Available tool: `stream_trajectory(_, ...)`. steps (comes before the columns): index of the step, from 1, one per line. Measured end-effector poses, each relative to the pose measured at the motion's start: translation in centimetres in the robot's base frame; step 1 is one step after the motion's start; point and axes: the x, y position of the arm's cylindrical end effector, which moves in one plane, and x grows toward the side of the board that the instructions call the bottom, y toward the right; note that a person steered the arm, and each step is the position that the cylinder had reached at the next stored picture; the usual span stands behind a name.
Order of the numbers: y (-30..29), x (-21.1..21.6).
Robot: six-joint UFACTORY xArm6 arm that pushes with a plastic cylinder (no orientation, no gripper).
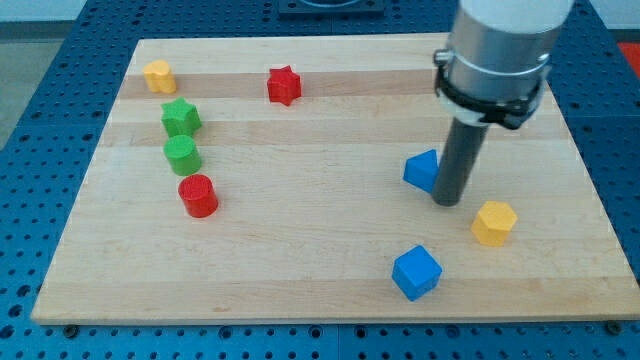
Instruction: Move the blue triangle near top center of the board
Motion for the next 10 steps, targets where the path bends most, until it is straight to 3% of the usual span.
stream_trajectory(1, -5.0, -6.3)
stream_trajectory(2, -5.8, -9.9)
stream_trajectory(4, -3.8, -6.2)
stream_trajectory(5, -2.2, -10.3)
stream_trajectory(6, -6.4, -18.0)
stream_trajectory(7, -9.0, -22.9)
stream_trajectory(9, -13.7, -25.6)
stream_trajectory(10, -11.9, -25.5)
